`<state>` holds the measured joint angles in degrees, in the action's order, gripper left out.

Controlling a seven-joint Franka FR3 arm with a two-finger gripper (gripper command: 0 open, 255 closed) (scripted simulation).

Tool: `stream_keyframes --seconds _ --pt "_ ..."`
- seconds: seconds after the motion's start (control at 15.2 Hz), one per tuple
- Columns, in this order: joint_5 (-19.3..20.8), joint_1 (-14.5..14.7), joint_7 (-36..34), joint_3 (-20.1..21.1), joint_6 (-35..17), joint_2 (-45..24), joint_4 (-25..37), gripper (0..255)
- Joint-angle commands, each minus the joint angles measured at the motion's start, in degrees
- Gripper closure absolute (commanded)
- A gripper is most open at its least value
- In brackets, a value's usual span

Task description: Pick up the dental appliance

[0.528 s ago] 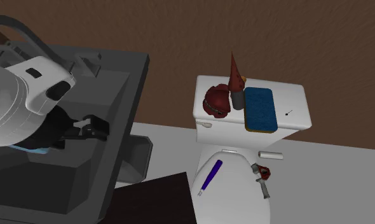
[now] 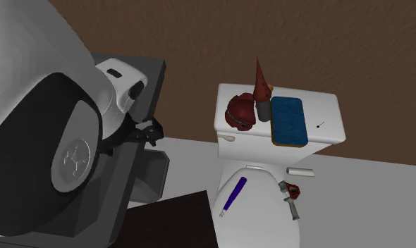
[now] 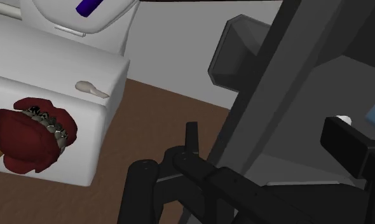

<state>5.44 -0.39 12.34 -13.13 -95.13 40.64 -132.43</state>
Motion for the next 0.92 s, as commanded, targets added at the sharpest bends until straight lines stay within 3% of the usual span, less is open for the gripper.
stream_keyframes --seconds 0.0,0.46,0.86 --pt "1.1 -0.4 4.3 -3.4 -0.9 -1.0 0.1 0" --pt "2.0 0.2 18.5 -15.0 -4.7 -10.3 4.7 0" --pt "-1.8 2.4 32.3 -25.5 -7.2 -22.3 12.1 0"
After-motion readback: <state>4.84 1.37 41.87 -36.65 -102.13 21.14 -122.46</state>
